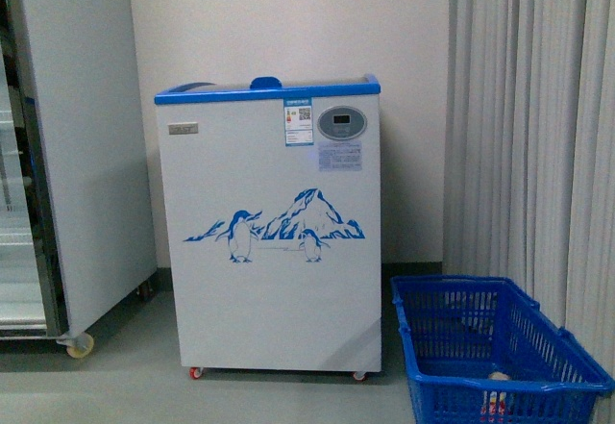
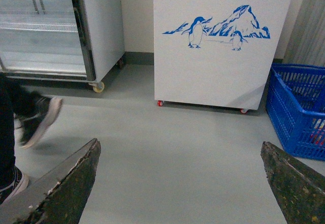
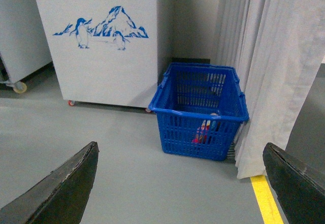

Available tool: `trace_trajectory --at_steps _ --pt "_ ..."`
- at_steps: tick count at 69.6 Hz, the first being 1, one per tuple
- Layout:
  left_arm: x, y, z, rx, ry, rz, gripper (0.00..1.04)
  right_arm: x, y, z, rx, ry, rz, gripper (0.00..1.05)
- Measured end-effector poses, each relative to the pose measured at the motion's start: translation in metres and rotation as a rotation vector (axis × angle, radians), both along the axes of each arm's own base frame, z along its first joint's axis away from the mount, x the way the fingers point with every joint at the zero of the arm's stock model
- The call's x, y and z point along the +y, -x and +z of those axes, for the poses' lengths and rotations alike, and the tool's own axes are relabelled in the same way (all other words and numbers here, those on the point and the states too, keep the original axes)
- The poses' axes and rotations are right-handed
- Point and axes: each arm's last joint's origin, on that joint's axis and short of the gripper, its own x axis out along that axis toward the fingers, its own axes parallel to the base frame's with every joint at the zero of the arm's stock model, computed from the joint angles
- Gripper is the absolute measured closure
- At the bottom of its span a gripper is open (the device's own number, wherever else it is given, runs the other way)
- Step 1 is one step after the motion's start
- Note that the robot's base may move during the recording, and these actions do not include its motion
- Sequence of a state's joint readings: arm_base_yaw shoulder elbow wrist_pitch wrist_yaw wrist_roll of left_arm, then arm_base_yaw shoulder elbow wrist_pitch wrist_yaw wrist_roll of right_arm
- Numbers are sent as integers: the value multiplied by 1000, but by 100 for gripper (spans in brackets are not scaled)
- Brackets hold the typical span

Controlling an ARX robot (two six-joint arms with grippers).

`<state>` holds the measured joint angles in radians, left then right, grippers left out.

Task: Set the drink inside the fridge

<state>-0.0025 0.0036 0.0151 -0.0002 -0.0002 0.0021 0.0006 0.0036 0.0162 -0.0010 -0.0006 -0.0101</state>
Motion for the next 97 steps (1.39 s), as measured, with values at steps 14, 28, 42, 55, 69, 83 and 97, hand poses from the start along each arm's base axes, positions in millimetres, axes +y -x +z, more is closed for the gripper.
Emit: trace_trajectory --at_steps 14,28,42,55,69,83,97 --pt "0 0 0 0 0 0 8 0 0 0 0 0 0 8" --pt "0 0 0 0 0 0 8 0 0 0 0 0 0 8" --pt "0 0 0 0 0 0 8 0 0 0 0 0 0 8" --pt "0 0 0 0 0 0 8 0 0 0 0 0 0 8" --pt "0 0 0 0 0 0 8 0 0 0 0 0 0 8" --pt "0 0 0 0 0 0 8 0 0 0 0 0 0 8" --pt "0 0 0 0 0 0 8 0 0 0 0 0 0 8"
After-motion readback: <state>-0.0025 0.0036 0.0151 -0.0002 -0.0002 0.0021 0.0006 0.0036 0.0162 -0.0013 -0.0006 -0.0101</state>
